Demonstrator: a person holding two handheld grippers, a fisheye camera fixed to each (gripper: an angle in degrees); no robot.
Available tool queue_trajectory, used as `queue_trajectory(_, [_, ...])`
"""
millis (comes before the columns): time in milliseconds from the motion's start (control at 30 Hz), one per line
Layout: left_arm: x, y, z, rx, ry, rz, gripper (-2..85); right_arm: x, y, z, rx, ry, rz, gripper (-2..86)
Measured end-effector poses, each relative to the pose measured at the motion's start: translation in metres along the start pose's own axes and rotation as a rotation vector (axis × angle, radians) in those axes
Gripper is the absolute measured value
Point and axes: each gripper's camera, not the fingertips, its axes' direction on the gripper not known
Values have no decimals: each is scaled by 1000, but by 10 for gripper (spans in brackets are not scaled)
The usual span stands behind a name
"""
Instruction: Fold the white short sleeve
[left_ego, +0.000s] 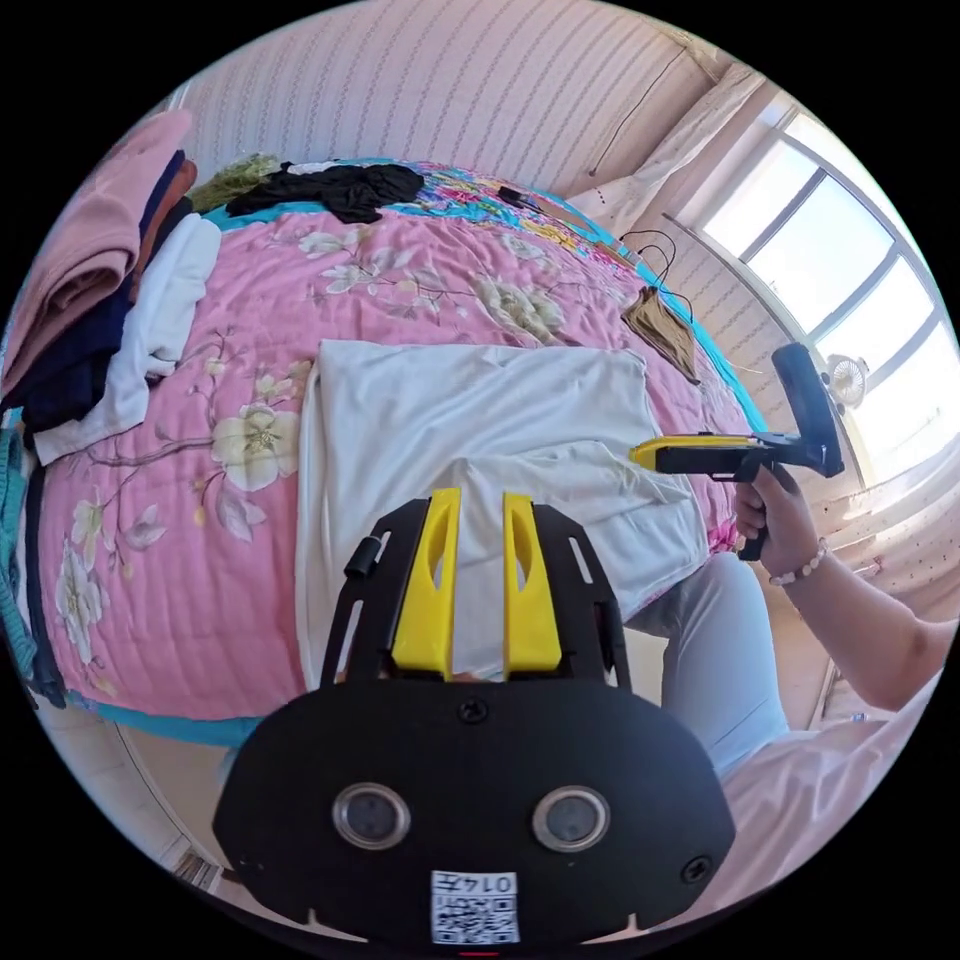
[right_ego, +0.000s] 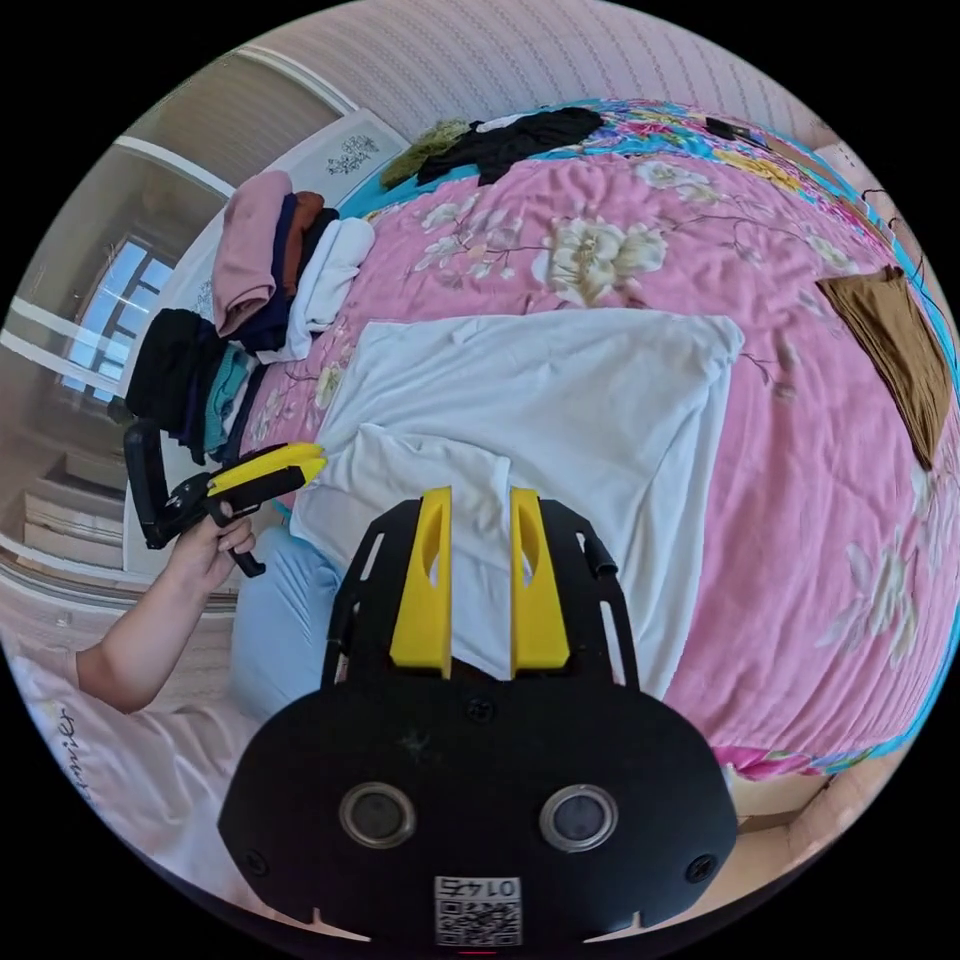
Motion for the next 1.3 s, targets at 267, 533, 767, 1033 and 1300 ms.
queue_trajectory(267, [-10, 4, 40, -66, 75, 30, -3, 0, -3, 42, -54, -38, 20, 29])
queue_trajectory(533, [4, 89, 2, -18, 225, 96, -9, -17, 59, 21, -33, -267, -125, 16])
queue_trajectory(767, [14, 132, 14, -137, 197, 73, -1, -39, 90, 51, -180, -220, -143, 19])
queue_trajectory(1033, [55, 107, 58, -89, 22, 198, 48, -82, 54, 62, -109, 97, -163, 12])
queue_trajectory(1300, [68, 125, 107, -257, -23, 256, -7, -60, 43, 93, -177, 220, 15, 0])
